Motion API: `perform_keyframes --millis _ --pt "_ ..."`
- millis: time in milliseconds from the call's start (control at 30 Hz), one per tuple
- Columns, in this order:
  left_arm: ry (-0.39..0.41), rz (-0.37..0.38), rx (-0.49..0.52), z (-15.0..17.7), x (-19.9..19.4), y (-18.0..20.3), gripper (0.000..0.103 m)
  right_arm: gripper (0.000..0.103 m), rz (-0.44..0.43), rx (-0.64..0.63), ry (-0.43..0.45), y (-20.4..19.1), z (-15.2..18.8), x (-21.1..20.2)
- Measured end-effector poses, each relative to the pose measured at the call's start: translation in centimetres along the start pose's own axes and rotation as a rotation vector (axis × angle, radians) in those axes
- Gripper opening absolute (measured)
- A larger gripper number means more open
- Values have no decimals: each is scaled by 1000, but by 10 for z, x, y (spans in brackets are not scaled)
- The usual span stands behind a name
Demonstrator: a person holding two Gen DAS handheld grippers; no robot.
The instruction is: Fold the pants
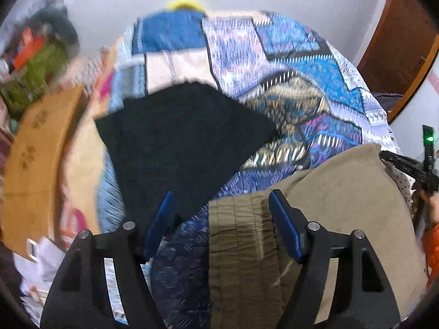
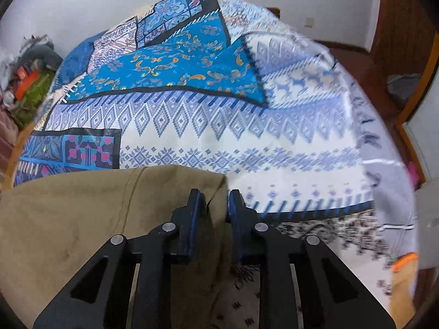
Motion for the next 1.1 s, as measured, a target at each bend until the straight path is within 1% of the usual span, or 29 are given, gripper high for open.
perform_keyframes --millis 67,167,200,233,267,300,333,400,467,533,633,767,800,833,900,967,1100 --pt "50 25 11 -6 -21 1 73 23 -3 -48 19 -11 -1 -12" --pt "86 49 28 -13 -41 5 73 23 -48 -105 32 -37 3 -38" --pt "93 55 35 -14 -45 7 75 25 -83 -119 39 -50 4 -48" --pt "97 63 42 -14 -49 10 76 31 -111 -126 44 -59 5 -54" --pt "97 75 50 -14 -51 14 77 35 -140 -134 49 -70 6 -61" --pt "94 83 57 -13 -52 18 77 44 -183 -145 56 -84 7 -69" --pt "86 90 73 -11 -51 23 77 48 -215 -152 59 -95 6 -72" --pt "71 92 99 -8 -47 33 77 50 -293 -162 43 -121 7 -74" --pt "43 92 128 -3 -39 42 77 53 -352 -165 7 -143 7 -66" --pt "30 78 144 1 -32 47 77 54 -385 -180 -36 -161 11 -56" --pt "13 61 170 7 -22 52 77 54 -385 -222 -116 -179 23 -36" --pt "-26 31 225 23 -6 57 78 54 -362 -248 -224 -185 47 -14" --pt "-35 27 234 27 -3 57 79 54 -359 -249 -230 -184 52 -13" --pt "-41 19 243 30 -1 57 81 57 -357 -245 -223 -183 54 -16" --pt "-20 2 254 35 -3 54 83 60 -358 -229 -235 -180 61 -24" --pt "3 -15 266 39 -10 50 84 60 -352 -222 -228 -174 69 -33" --pt "18 -26 263 48 -19 41 85 63 -339 -187 -218 -162 86 -52"
Point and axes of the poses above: each gripper's, at about its wrist camera, not at the fingertips, and x roughly the way its jaws point, y to its right, z to its underside, the point moved 6 cm from there along x, roughly the way its jaws point, and after that the axes turned 15 degrees about -z, right-handed, at the moved point
